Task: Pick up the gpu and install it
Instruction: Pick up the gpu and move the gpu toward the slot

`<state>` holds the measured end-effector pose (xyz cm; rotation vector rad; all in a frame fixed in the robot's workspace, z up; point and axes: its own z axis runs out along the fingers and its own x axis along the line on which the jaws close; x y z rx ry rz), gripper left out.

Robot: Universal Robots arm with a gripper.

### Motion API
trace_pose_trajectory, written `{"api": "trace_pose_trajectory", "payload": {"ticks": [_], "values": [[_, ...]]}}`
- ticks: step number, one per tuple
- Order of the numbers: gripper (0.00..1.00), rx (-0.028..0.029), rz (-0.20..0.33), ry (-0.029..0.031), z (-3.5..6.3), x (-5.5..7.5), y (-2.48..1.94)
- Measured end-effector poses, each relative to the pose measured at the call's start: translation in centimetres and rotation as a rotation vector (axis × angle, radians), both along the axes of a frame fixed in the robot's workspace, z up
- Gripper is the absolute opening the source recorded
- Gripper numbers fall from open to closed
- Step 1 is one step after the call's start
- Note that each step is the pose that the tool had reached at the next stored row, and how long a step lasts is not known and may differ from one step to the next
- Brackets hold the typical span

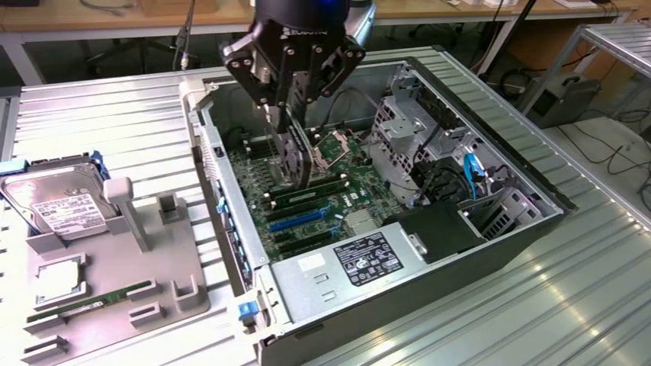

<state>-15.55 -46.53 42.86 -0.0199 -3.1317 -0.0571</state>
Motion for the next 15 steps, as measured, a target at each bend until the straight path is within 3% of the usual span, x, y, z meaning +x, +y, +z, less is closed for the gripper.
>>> {"api": "trace_pose_trajectory", "payload": {"ticks": [15], "values": [[0.26, -0.0005, 0.0, 0.0043, -2.98, 7.4, 0.22]]}}
